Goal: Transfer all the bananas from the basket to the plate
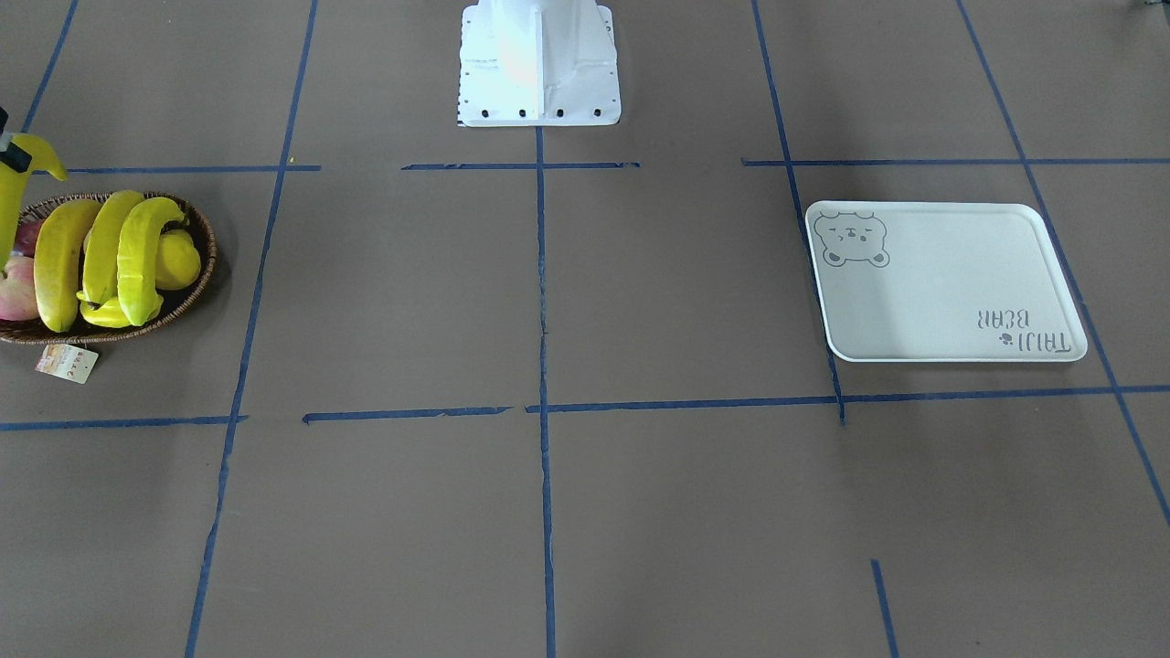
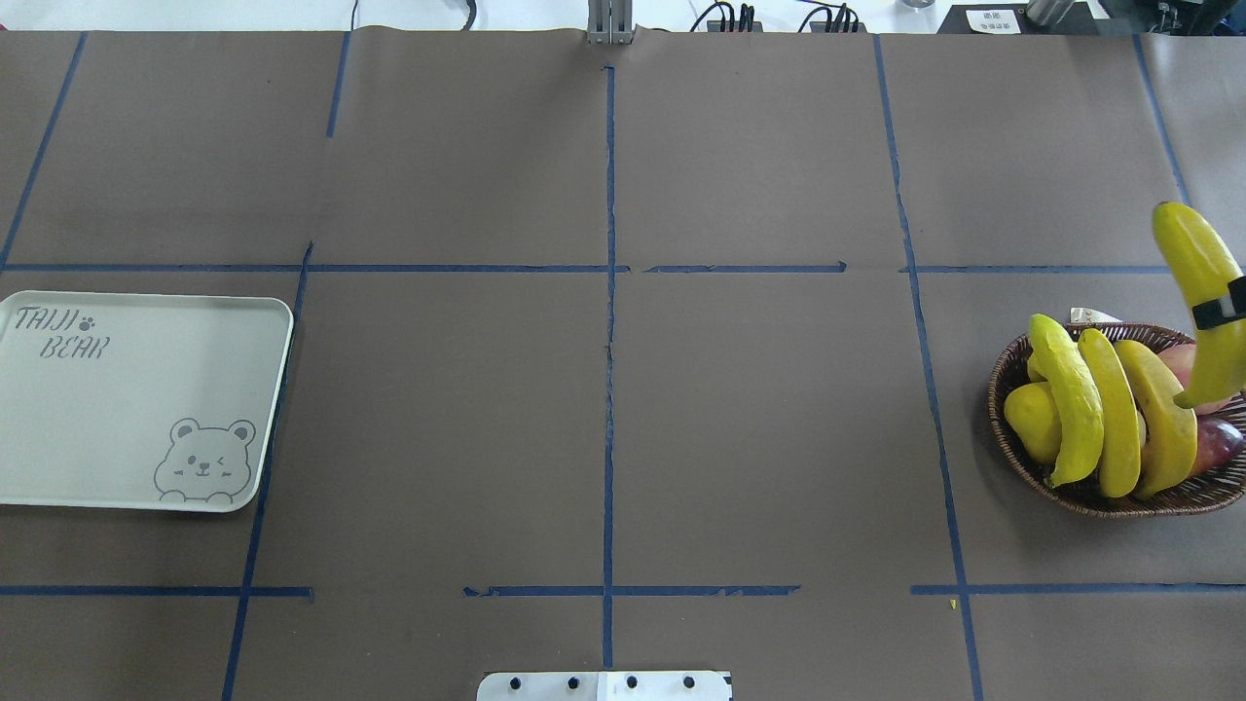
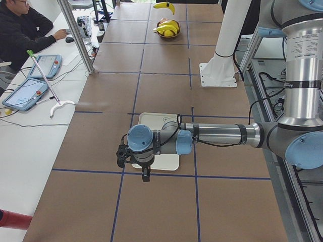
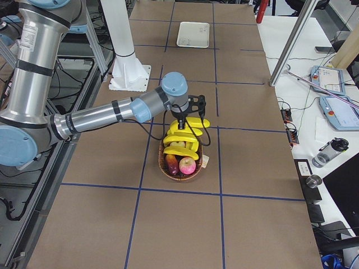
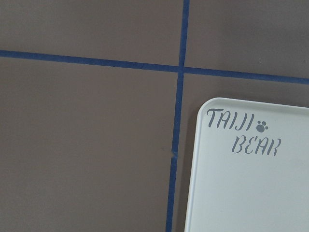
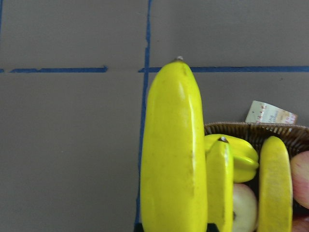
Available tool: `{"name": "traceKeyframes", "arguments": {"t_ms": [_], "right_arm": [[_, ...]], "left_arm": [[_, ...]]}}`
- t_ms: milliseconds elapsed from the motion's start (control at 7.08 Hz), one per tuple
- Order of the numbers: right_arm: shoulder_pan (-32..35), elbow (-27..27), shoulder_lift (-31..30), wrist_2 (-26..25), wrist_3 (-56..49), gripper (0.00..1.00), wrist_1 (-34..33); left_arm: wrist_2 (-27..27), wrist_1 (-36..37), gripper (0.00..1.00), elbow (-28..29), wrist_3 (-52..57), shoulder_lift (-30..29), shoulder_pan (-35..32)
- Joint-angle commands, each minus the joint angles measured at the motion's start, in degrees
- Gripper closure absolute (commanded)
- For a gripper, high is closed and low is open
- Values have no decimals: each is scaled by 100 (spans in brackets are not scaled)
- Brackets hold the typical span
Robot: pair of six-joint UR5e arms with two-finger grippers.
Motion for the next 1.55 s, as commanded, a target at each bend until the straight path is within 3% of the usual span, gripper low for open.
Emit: {"name": "traceKeyframes", "arguments": {"t_ms": [0,282,424,847,1271,1412], "right_arm": [[-650,-151,1435,-9,607,99,-912],[-1355,-581,2673,-192,2101,99,-834],[-1496,-601,2827,-228,2523,98,-495],[-2198,-803,2829,-1007,3771,98,1199],[-3515,-821,2890,-2596,5328,99,2686],[-3746,-873,2899,-2810,5514,99,3064]], "left_arm": [[-13,-7,0,-87,-349,-134,24],[-30,-504,0,-315,-1706,-433,608],[-22,-1274,0,-316,-2549,-504,1004],[48,-3315,0,-290,-5824,-1152,2375],[503,-4276,2,-237,-8816,-2514,3588],[801,-4618,2,-220,-9259,-2700,3906]]}}
